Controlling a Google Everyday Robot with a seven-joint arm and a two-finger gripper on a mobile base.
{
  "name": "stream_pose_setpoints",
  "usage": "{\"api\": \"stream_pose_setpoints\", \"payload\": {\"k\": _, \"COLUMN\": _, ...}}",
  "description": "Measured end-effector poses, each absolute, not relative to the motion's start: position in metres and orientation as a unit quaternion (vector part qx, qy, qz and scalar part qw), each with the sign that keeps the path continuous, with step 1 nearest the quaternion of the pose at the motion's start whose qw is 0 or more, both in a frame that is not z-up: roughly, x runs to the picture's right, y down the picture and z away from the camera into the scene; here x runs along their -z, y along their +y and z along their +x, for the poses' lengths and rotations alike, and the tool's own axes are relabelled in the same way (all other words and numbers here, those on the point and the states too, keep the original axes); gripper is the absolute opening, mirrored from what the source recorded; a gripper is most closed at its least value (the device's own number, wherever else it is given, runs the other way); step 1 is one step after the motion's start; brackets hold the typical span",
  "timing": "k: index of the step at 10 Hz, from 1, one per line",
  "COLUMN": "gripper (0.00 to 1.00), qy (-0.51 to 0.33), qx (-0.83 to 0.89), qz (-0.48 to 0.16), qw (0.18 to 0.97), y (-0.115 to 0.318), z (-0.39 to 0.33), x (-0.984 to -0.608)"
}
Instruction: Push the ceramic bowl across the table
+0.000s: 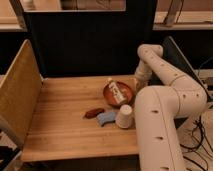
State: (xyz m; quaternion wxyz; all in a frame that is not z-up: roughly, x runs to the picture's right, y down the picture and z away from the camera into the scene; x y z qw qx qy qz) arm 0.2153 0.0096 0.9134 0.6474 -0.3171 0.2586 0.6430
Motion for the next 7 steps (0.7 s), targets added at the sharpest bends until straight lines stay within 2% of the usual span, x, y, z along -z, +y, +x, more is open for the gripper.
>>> {"api": "stream_pose_setpoints", "payload": {"k": 7, "gripper": 0.00, "qy": 0.349, "qx": -0.638, "qz": -0.290, "qw": 0.623, "y": 0.058, "z": 0.239, "x": -0.940}}
